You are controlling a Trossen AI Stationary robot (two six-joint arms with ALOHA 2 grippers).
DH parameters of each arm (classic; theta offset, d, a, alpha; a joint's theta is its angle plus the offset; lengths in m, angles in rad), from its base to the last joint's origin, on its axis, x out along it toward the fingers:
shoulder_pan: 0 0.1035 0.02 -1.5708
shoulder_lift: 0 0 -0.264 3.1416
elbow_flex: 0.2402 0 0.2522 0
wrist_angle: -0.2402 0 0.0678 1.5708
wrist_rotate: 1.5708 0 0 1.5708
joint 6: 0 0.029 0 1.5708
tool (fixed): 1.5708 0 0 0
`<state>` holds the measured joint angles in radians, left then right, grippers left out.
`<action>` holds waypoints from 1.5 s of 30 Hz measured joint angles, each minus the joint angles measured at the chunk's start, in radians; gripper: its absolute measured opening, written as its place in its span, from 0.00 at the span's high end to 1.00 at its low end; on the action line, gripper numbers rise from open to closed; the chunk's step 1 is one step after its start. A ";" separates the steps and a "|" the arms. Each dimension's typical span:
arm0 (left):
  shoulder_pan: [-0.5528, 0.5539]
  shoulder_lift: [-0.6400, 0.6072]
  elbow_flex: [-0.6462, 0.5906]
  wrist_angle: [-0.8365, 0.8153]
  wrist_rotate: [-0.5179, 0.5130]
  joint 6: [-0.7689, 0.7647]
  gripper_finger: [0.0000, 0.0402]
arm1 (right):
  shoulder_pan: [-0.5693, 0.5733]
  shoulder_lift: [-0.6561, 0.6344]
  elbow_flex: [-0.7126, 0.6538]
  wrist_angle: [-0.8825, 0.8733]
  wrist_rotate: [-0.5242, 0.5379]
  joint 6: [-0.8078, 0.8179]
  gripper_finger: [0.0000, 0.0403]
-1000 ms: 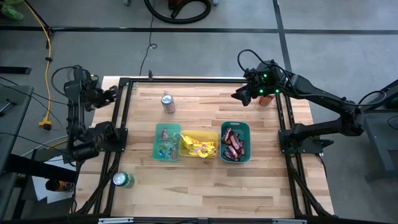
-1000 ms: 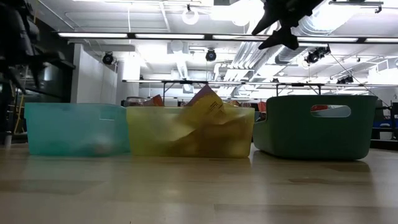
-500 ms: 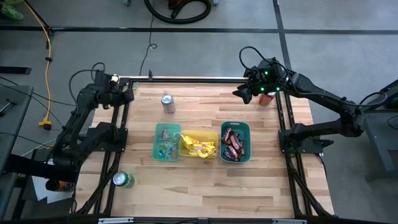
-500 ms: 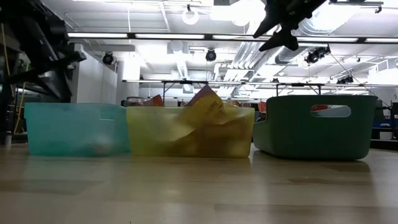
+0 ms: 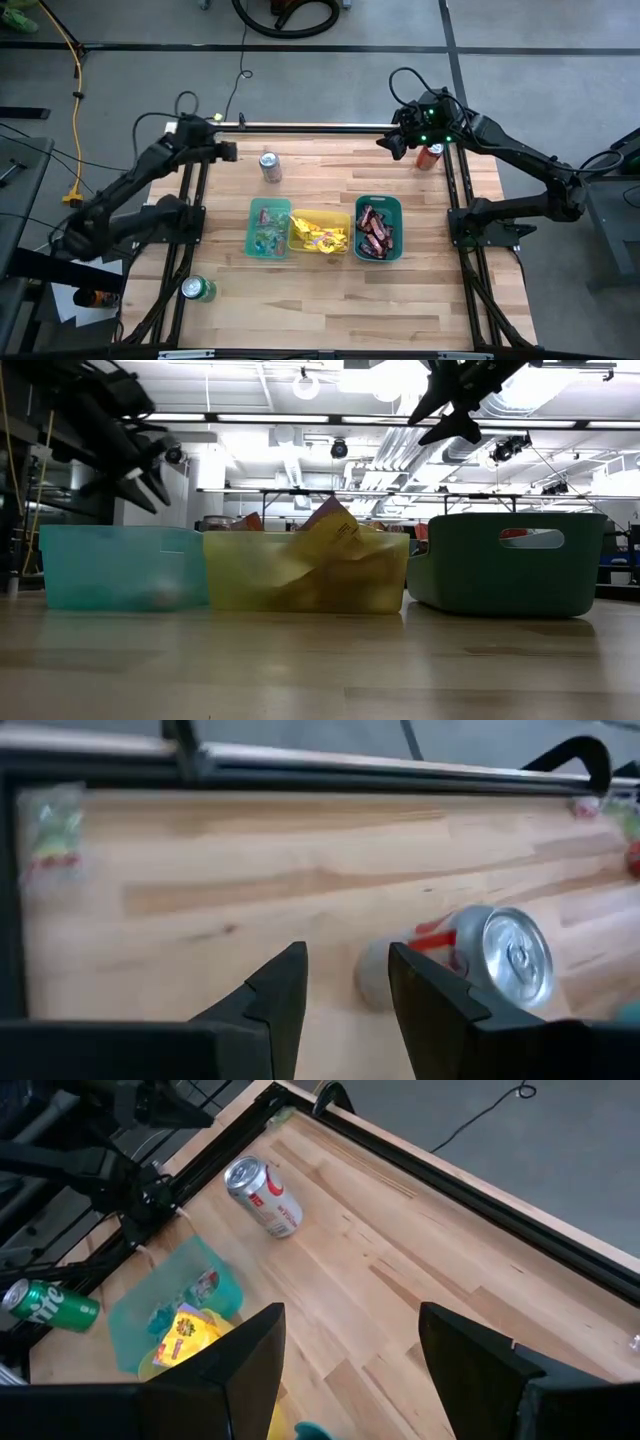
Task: Sort candy
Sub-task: Put the green gummy into the green bin
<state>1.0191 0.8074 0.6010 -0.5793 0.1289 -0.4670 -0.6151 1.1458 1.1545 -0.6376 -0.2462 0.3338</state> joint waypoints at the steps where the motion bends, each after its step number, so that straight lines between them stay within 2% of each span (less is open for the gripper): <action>1: -0.033 0.021 0.000 0.031 -0.029 -0.002 0.68 | -0.001 0.000 0.000 0.000 0.000 -0.001 0.44; 5: -0.118 0.135 0.019 0.162 -0.178 -0.069 0.68 | -0.007 0.000 0.000 0.021 0.000 0.000 0.44; 8: -0.123 0.249 0.082 0.159 -0.320 -0.123 0.68 | -0.007 0.000 0.000 0.022 0.000 0.006 0.44; 12: -0.100 0.423 0.193 0.068 -0.412 -0.124 0.68 | -0.007 0.000 0.000 0.021 0.000 0.007 0.44; 16: -0.094 0.595 0.288 -0.107 -0.588 -0.128 0.68 | -0.007 0.000 0.000 0.021 0.000 0.008 0.44; 18: -0.097 0.655 0.306 -0.139 -0.651 -0.134 0.68 | -0.007 0.000 0.000 0.021 0.000 0.009 0.44; 27: -0.083 0.832 0.310 -0.109 -0.686 -0.174 0.68 | -0.007 0.000 0.000 0.021 0.000 0.001 0.44; 31: -0.078 0.880 0.325 -0.071 -0.739 -0.236 0.68 | -0.007 0.000 0.000 0.021 0.000 -0.002 0.44; 37: -0.081 0.913 0.343 -0.109 -0.809 -0.299 0.68 | -0.007 0.000 0.000 0.016 0.000 -0.002 0.44; 45: -0.124 0.985 0.342 -0.223 -0.857 -0.200 0.68 | -0.007 0.000 0.000 0.005 -0.003 -0.048 0.44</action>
<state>0.8954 1.7928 0.9426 -0.8027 -0.7282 -0.6670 -0.6224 1.1458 1.1545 -0.6327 -0.2489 0.2854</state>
